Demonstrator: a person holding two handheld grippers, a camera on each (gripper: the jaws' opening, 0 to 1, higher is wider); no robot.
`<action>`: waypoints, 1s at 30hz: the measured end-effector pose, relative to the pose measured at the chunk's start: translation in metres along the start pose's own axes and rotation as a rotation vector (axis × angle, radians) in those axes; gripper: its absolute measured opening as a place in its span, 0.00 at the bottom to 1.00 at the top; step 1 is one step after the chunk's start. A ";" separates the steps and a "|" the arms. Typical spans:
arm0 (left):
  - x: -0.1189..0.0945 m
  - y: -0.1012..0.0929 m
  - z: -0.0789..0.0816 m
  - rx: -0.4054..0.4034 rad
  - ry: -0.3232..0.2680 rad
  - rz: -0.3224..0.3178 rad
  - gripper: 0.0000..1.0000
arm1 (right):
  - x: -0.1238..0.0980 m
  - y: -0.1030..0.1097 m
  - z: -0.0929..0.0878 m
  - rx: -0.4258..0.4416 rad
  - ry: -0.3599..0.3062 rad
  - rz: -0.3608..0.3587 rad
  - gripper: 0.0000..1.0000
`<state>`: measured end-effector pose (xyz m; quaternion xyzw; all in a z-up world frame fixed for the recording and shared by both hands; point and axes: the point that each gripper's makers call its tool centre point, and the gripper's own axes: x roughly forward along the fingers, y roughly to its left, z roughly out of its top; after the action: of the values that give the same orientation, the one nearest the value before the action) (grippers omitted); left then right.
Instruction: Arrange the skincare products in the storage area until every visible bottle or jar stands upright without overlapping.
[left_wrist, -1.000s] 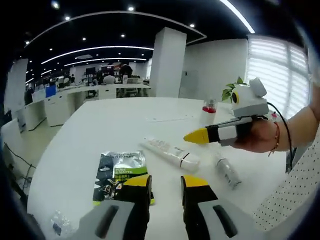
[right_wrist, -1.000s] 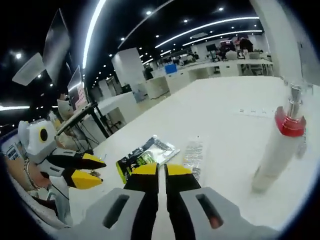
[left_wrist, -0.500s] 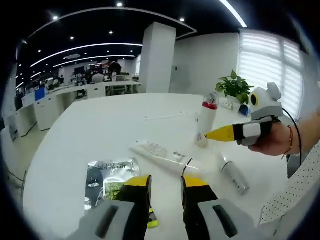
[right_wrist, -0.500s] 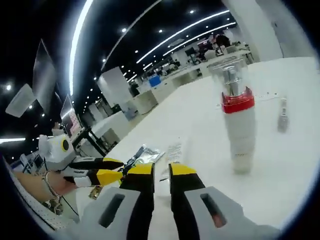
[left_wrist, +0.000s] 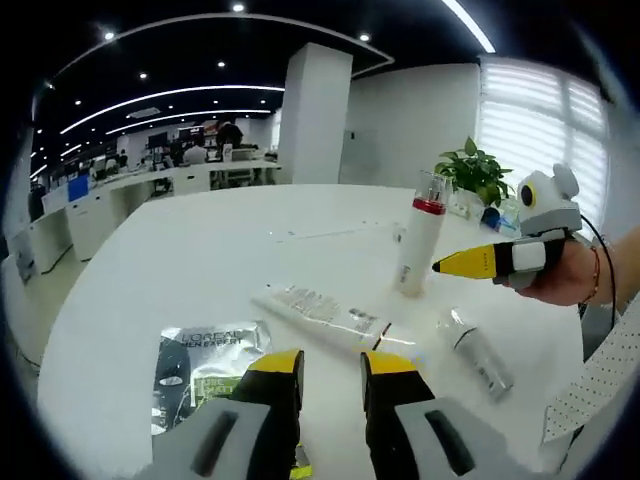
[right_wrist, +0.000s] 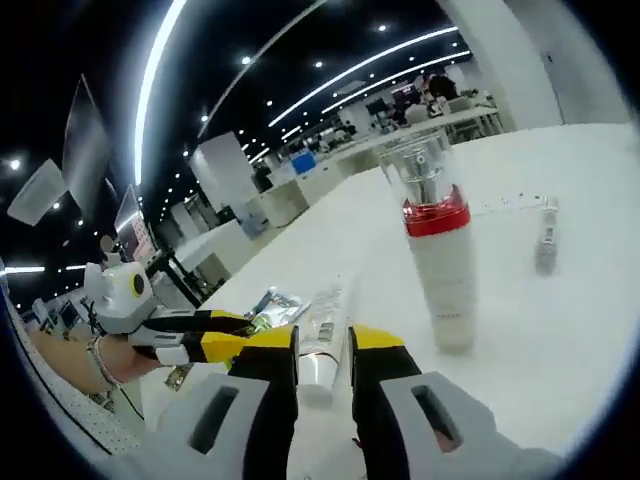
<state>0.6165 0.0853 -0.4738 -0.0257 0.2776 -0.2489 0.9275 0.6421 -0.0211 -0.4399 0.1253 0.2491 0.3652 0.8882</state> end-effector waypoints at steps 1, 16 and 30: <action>0.004 -0.003 -0.002 -0.013 0.007 -0.008 0.22 | 0.005 0.002 -0.002 0.010 0.015 0.013 0.22; 0.034 -0.007 -0.005 -0.082 0.119 -0.033 0.15 | 0.043 0.009 -0.059 -0.084 0.305 0.053 0.22; 0.018 0.008 -0.005 -0.028 0.120 0.011 0.14 | 0.051 0.053 -0.088 -0.224 0.387 0.181 0.16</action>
<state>0.6307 0.0845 -0.4889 -0.0222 0.3364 -0.2412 0.9100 0.5952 0.0561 -0.5106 -0.0242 0.3602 0.4860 0.7959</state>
